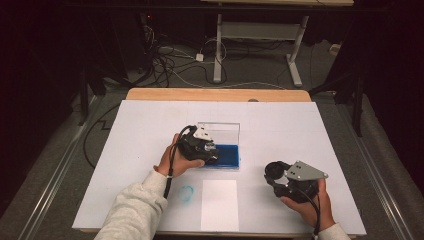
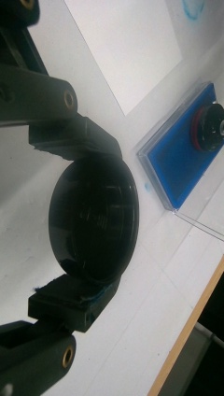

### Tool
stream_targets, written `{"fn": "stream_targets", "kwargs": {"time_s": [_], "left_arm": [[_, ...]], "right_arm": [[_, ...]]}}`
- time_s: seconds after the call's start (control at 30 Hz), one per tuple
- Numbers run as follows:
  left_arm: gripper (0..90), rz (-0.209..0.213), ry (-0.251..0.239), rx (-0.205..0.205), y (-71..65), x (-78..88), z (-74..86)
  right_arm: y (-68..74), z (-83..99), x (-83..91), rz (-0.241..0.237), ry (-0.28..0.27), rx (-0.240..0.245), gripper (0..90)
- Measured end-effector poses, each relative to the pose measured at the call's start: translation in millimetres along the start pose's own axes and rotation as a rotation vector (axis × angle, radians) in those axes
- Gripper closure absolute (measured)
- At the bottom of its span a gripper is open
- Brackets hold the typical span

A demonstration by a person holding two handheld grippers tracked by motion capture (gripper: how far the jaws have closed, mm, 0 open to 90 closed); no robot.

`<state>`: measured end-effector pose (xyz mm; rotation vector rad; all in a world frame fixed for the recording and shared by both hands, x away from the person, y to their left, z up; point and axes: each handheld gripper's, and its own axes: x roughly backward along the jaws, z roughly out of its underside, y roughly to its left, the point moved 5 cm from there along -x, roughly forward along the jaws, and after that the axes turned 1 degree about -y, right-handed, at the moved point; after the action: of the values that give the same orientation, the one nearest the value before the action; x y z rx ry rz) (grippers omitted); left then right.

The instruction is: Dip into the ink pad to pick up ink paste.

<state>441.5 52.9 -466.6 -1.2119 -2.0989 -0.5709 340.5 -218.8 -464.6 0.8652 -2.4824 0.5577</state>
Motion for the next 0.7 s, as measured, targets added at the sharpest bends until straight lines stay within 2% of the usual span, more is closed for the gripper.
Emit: {"fn": "stream_targets", "kwargs": {"time_s": [0.57, 0.63, 0.7], "left_arm": [[55.2, -0.012, 0.014, 0.001, -1.9, 0.3, -0.7], [55.2, -0.019, 0.027, -0.016, -2.6, 0.5, -1.1], [55.2, -0.022, 0.028, -0.016, -3.0, 0.4, -1.2]], "right_arm": [[0.5, 0.2, -0.2, -0.006, -0.005, -0.005, 38.3], [-0.1, 0.3, -0.3, -0.003, -0.004, -0.008, 38.3], [-0.1, 0.4, -0.3, -0.004, -0.004, -0.010, 38.3]]}}
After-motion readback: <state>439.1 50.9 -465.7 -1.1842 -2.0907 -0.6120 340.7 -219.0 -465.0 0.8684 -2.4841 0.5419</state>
